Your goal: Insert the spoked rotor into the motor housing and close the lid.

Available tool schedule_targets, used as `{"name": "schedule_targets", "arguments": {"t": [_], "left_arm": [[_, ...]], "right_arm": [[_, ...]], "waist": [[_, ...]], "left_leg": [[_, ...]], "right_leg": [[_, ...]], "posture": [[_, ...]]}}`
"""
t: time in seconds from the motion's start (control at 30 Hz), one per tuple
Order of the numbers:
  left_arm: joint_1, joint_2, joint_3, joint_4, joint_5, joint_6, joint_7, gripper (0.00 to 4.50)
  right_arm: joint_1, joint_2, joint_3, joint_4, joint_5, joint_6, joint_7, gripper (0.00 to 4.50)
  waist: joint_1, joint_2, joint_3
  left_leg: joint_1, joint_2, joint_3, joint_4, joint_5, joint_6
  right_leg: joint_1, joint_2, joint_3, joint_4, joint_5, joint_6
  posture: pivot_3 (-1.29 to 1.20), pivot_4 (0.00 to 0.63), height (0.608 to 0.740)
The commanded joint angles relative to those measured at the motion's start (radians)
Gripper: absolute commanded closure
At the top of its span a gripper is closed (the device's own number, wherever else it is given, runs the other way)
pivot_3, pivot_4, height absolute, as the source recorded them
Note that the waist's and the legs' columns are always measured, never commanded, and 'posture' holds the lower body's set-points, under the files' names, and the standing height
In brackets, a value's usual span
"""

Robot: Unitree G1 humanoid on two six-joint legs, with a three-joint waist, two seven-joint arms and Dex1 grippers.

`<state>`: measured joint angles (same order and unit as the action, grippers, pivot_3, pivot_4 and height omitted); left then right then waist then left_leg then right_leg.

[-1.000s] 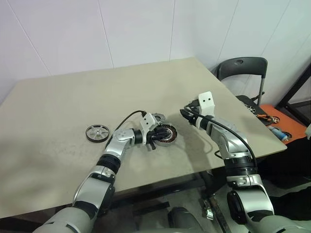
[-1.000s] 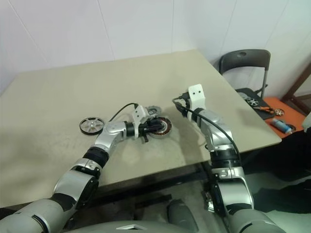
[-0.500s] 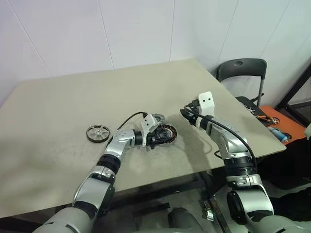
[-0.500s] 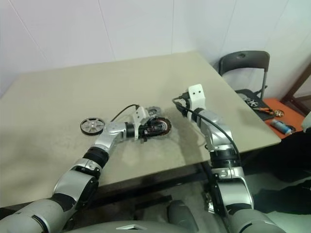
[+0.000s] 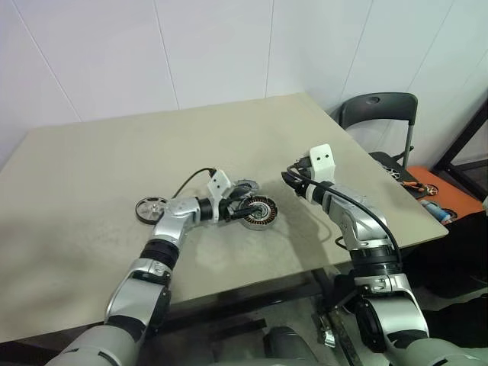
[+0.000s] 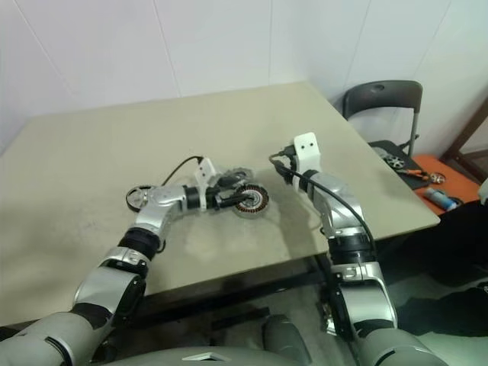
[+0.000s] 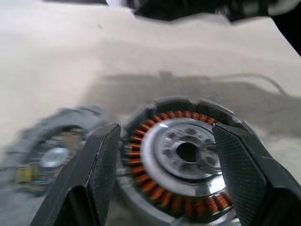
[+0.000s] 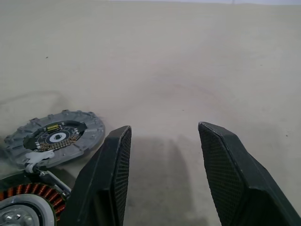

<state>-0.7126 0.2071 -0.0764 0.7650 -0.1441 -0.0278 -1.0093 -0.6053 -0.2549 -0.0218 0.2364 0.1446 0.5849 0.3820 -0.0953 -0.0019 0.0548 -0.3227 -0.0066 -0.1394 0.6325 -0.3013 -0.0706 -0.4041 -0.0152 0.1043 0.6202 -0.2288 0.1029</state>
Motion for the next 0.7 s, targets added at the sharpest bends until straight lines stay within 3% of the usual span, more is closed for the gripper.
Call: {"name": "schedule_targets", "arguments": {"t": [0.03, 0.27, 0.37, 0.5, 0.7], "left_arm": [[-0.04, 0.05, 0.088, -0.119, -0.109, 0.111, -0.033, 1.18], [-0.047, 0.137, 0.142, -0.129, -0.122, 0.163, 0.019, 1.18], [-0.023, 0.154, 0.157, -0.167, -0.136, 0.192, 0.035, 1.15], [0.017, 0.171, 0.165, -0.213, -0.149, 0.218, 0.046, 1.15], [0.055, 0.167, 0.158, -0.249, -0.149, 0.231, 0.068, 1.15]], "right_arm": [[-0.057, -0.017, 0.031, -0.107, 0.057, 0.038, 0.105, 2.13], [-0.051, -0.157, 0.186, -0.247, 0.079, 0.103, 0.364, 2.13], [-0.014, -0.275, 0.26, -0.37, 0.116, 0.143, 0.531, 3.06], [-0.011, -0.356, 0.302, -0.418, 0.128, 0.162, 0.614, 4.46], [-0.085, -0.264, 0.344, -0.211, 0.029, 0.068, 0.532, 4.46]], "waist": [[-0.002, 0.0, 0.0], [0.002, 0.0, 0.0], [0.011, 0.0, 0.0], [0.02, -0.001, 0.0], [0.027, -0.001, 0.0]], "left_leg": [[0.0, 0.0, 0.0, 0.0, 0.0, 0.0], [0.0, 0.0, 0.0, 0.0, 0.0, 0.0], [-0.001, 0.0, 0.0, 0.0, 0.0, 0.0], [-0.002, 0.0, 0.0, 0.0, 0.0, 0.0], [-0.001, 0.001, 0.0, 0.002, 0.0, 0.0]], "right_leg": [[0.0, 0.0, 0.0, 0.0, 0.0, 0.0], [0.0, 0.0, 0.0, 0.0, -0.001, 0.001], [0.0, 0.0, 0.0, -0.002, -0.001, 0.001], [-0.001, 0.0, 0.0, -0.003, -0.001, 0.001], [-0.001, 0.0, 0.0, -0.001, -0.002, 0.004]], "posture": [[0.0, 0.0, 0.74], [0.0, 0.0, 0.74], [0.0, 0.0, 0.74], [0.0, 0.0, 0.74], [0.0, 0.0, 0.74]]}}
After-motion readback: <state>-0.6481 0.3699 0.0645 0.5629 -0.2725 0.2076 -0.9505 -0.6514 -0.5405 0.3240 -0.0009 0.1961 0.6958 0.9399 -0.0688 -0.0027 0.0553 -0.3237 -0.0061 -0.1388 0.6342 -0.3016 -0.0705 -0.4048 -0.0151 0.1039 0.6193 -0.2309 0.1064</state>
